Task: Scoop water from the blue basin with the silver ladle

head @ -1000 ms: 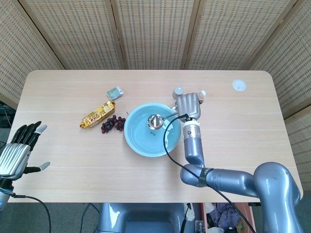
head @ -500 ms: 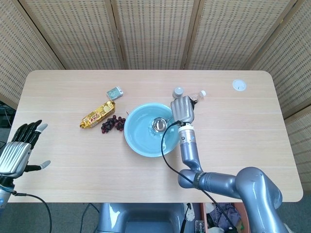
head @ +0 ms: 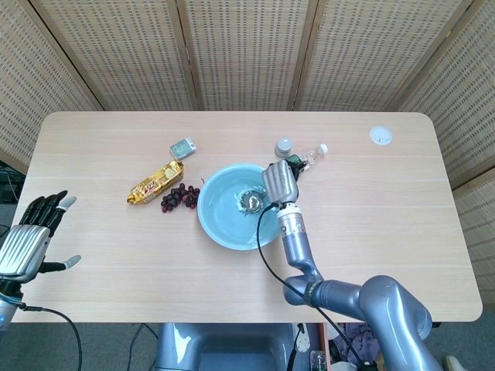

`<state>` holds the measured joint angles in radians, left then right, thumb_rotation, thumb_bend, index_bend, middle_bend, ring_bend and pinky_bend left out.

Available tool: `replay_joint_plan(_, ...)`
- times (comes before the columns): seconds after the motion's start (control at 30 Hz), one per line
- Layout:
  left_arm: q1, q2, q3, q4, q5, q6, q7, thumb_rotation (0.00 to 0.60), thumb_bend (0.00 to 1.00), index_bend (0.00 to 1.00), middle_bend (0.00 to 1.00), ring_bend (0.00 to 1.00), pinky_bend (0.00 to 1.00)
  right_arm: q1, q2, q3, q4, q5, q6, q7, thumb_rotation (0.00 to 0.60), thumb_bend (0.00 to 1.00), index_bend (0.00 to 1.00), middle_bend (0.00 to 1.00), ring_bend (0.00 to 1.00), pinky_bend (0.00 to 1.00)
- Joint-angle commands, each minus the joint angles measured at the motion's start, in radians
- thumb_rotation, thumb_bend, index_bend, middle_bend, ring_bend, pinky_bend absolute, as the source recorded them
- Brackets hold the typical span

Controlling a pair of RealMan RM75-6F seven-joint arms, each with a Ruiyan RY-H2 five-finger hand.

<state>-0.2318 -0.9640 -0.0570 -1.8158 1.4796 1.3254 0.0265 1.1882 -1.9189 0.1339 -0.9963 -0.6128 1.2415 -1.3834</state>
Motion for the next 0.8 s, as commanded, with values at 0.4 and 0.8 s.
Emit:
replay_joint_plan(0.4,0.001,0.000,0.003,0.001,0.004,0.006,-0.001,0.600,0.00,0.00,0.00,0.00,0.00,-0.044,-0.018,0.026,-0.039,-0.021,-0.025,-0.097,0.600,0.74,0.79,1.00,0.99,1.00)
replay_joint_plan(0.8,0.000,-0.002,0.006,0.000,0.006,0.006,0.006,0.600,0.00,0.00,0.00,0.00,0.00,-0.073,0.014,0.145,-0.191,0.105,-0.029,-0.123,0.600,0.74,0.79,1.00,0.99,1.00)
